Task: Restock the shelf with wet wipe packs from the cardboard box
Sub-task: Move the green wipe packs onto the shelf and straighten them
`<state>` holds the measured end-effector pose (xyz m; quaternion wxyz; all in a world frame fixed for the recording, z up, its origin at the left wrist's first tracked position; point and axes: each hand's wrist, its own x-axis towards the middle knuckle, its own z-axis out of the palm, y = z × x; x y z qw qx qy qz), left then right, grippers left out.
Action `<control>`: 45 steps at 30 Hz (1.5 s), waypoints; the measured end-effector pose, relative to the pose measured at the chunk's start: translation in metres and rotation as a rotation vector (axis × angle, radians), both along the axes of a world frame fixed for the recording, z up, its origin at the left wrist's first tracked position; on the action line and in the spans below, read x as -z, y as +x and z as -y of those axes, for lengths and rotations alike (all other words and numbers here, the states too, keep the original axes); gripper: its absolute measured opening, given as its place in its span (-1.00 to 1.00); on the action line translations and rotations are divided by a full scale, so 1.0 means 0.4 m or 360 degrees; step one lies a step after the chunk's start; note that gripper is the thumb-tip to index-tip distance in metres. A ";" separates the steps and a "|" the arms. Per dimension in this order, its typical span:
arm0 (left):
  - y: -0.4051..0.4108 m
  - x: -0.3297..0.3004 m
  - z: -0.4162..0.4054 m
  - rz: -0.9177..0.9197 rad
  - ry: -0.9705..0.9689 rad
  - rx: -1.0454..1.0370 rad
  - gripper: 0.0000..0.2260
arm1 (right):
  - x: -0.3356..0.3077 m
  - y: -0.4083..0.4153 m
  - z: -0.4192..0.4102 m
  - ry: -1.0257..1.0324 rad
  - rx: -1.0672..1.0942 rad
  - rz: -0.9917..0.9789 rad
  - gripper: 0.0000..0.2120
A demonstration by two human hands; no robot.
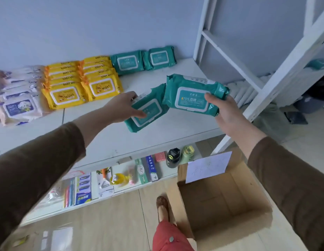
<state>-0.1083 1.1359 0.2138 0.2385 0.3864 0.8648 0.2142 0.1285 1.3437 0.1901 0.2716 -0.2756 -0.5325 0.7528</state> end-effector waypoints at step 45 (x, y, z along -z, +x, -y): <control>-0.624 0.164 -0.469 -0.0966 -0.0233 0.0278 -0.10 | 0.265 -0.754 -0.563 0.0763 -0.0142 0.0765 -0.28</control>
